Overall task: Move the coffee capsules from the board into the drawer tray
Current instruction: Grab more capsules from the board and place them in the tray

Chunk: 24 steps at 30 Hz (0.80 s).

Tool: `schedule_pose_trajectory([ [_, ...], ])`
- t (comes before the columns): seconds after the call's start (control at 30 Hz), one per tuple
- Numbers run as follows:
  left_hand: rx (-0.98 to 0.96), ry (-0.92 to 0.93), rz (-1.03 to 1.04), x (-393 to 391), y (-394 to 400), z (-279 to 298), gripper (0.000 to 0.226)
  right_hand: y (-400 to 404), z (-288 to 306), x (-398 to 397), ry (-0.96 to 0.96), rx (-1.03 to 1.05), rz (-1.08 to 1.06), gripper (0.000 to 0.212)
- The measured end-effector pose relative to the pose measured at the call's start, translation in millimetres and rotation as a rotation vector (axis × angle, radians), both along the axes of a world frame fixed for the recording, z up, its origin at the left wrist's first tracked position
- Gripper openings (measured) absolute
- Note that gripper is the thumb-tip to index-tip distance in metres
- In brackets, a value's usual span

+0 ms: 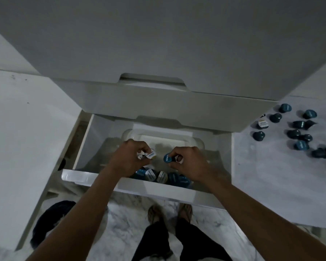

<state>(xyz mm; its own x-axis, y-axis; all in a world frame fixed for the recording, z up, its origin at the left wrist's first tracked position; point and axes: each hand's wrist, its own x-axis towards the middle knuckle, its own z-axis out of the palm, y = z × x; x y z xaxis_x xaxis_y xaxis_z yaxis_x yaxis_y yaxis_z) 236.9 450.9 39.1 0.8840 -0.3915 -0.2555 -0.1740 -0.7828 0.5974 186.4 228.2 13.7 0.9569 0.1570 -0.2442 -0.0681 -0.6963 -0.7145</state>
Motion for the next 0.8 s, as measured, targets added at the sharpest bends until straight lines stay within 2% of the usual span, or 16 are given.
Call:
schedule_pose_trajectory([
  [0.2, 0.058, 0.075, -0.152, 25.5, -10.3, -16.1, 0.021, 7.1, -12.1, 14.1, 0.078, -0.042, 0.013, 0.019],
  [0.5, 0.093, 0.187, -0.207, 33.2, -11.4, -37.1, 0.029, 11.9, -26.0, 15.3, 0.058, -0.089, 0.1, 0.016],
  [0.8, 0.185, 0.145, -0.228, 31.1, -8.7, -35.8, 0.035, 7.4, -28.3, 14.2, 0.12, -0.098, 0.137, 0.028],
])
